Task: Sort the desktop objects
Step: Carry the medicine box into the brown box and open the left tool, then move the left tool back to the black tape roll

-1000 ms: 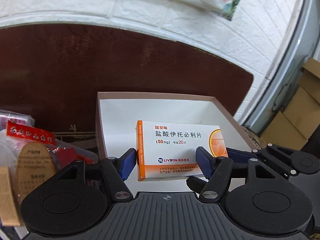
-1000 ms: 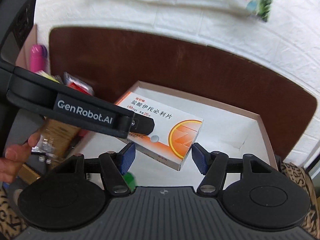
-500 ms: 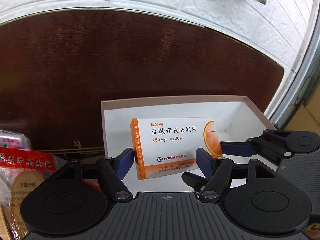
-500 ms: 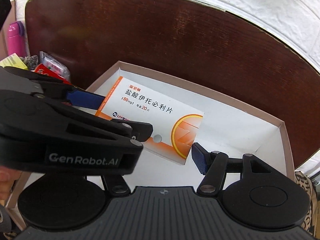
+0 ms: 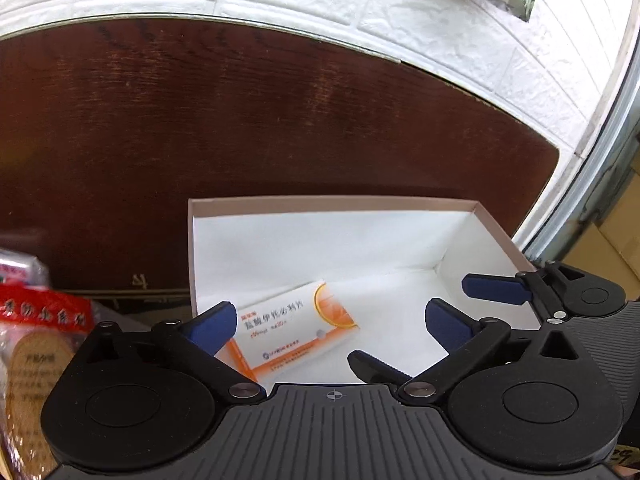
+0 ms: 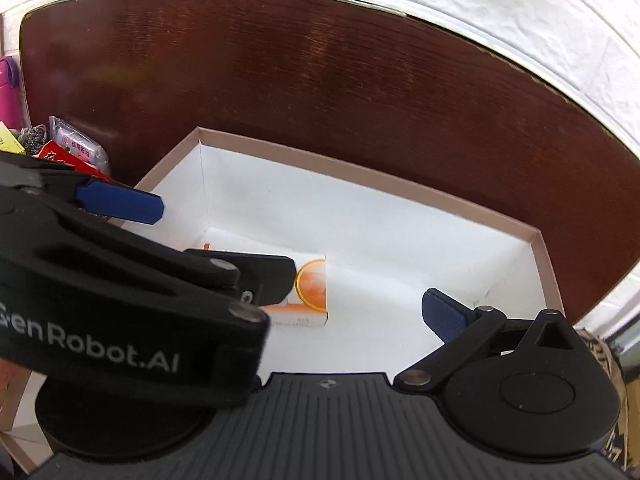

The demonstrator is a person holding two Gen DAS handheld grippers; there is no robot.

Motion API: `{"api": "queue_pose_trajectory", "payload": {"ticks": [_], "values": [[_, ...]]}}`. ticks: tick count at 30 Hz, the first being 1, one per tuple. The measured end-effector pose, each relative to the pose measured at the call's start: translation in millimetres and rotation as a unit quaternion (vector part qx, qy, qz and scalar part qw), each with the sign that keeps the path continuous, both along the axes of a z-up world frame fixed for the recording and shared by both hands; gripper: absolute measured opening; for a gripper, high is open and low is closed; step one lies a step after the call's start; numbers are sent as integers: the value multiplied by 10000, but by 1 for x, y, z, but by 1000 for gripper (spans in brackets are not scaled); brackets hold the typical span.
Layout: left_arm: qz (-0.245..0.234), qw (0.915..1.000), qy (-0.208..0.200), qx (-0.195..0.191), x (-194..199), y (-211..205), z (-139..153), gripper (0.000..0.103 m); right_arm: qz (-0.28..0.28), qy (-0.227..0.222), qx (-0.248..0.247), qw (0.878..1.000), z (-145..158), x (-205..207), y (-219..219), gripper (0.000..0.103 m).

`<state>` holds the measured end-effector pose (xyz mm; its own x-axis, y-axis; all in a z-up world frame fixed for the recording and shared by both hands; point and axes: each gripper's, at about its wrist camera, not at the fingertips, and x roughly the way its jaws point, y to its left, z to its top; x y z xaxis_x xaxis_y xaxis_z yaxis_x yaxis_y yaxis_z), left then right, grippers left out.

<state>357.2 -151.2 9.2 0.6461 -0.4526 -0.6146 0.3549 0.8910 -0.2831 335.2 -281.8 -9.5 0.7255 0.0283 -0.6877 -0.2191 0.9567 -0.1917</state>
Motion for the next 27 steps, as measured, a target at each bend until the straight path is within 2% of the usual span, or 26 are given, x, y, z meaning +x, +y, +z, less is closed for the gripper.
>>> {"api": "queue_pose_trajectory", "payload": {"ticks": [17,27], "values": [[44,9998,-161,145,-41,8,16,103,-106,-28,80,9999,15,-42,1,102],[-9,9978,-585,306,-83,16,31,103,-595,-198,100,9980,22,-74,7,102]]}}
